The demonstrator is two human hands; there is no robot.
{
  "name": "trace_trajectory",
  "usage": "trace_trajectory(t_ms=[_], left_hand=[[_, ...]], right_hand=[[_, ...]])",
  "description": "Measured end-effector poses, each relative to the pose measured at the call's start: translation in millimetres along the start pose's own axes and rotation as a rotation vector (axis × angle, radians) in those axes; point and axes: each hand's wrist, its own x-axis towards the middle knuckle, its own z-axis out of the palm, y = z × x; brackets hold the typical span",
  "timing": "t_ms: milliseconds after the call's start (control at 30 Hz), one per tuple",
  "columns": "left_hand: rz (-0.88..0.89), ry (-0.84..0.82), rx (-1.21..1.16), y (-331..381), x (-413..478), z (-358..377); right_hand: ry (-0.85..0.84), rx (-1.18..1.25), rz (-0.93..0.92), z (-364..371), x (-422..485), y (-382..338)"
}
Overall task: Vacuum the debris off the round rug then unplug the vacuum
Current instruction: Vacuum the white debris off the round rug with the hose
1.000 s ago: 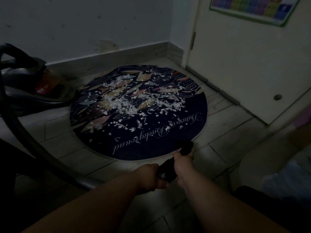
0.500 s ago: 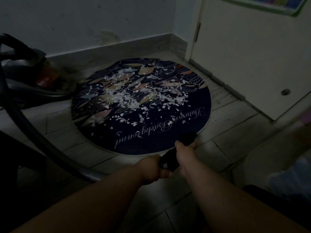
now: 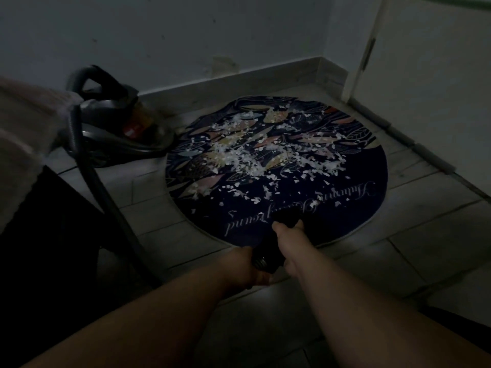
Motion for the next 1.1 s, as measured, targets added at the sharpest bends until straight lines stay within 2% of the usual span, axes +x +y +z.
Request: trace_trajectory(t_ms=[133,333,467,600,700,933,1100], left_hand=[[-0.037,-0.007,0.062,-5.5,2.6,-3.4],[0.025,-0.020,0.082,0.6,3.3,-3.3],[0.011,-0.037,0.007,-5.5,-4.5,-8.3],[0.016,-0.018,0.180,-12.3,-6.2,-12.9],[-0.004,-0.020,0.170,-16.7,-3.4,-14.7],[0.054,0.005,0.152,-0.2,22.1,-11.9],[0.111,-0.022,0.179,26.0,44.7,-4.9]], right_hand=[[0.025,0.043,0.008,6.3,-5.1,0.5],[0.094,0.004,-0.010,11.4,-20.7,3.5],[0.048,-0.063,-0.024,14.6,-24.2,4.1],[-0.030,-0.094,-0.030,19.1,-24.2,1.6],[-0.063,-0.118,-0.024,22.7,-23.5,-0.9],[0.115,-0.058,-0.037,7.7,-10.5,-13.1],[0.173,-0.009,-0.043,-21.7,3.0,-26.7]])
